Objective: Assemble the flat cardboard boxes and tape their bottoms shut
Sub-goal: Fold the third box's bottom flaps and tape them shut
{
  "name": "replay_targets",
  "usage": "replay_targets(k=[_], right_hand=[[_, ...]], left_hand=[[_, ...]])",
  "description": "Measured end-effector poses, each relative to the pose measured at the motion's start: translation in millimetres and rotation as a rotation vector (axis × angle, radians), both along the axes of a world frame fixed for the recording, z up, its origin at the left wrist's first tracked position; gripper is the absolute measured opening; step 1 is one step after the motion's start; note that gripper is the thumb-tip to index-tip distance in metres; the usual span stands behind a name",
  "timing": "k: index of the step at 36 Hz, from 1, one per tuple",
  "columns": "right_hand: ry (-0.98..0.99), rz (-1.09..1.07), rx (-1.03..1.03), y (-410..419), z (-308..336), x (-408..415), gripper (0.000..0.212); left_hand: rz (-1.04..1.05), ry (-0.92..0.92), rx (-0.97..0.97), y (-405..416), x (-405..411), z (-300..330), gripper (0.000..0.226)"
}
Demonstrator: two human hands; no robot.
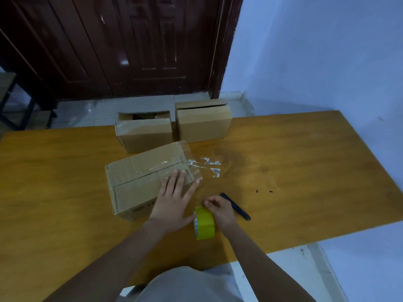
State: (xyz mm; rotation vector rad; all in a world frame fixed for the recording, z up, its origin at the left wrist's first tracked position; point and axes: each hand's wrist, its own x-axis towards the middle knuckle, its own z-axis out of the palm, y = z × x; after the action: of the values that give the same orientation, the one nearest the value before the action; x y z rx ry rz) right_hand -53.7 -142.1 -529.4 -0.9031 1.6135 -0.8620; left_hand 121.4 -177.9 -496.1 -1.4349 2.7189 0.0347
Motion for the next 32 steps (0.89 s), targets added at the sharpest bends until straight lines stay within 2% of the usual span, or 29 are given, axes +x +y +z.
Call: replay_targets(k=[5, 12, 19, 22, 24, 28, 32], right_hand=[[-0.002, 0.0, 0.016, 0.9, 1.0, 2.3, 0.016], [0.013, -0.023, 0.015, 2.5, 2.7, 2.0, 0.013], [0.053, -0.138, 0.058, -2.1, 6.9, -9.9, 0.022], [0.206, -0.093, 0.074, -11.0, 12.5, -19.1, 0.029], [0.35, 0.02, 0.099, -18.8, 16.0, -26.2, 0.028], [0.739, 0.32, 0.218, -30.1, 20.4, -28.4, 0.024], [1.075, 0.448, 0.246, -35.2, 24.8, -14.0, 0.02]], left_hand=[[-0.016, -0.031, -0.044, -1.8, 3.4, -0.6, 0.091], [-0.006, -0.102, -0.037, -2.7, 5.6, -0.5, 0.097], [-0.048, -0.191, -0.069, -6.4, 11.4, -2.4, 0.094], [-0.039, -0.229, -0.079, -6.8, 16.8, -2.9, 0.091], [-0.075, -0.27, -0.087, -8.5, 20.2, -6.7, 0.084], [-0.122, -0.267, -0.075, -11.9, 23.9, -2.9, 0.079], [-0.128, -0.265, -0.147, -11.8, 27.2, -4.2, 0.073]])
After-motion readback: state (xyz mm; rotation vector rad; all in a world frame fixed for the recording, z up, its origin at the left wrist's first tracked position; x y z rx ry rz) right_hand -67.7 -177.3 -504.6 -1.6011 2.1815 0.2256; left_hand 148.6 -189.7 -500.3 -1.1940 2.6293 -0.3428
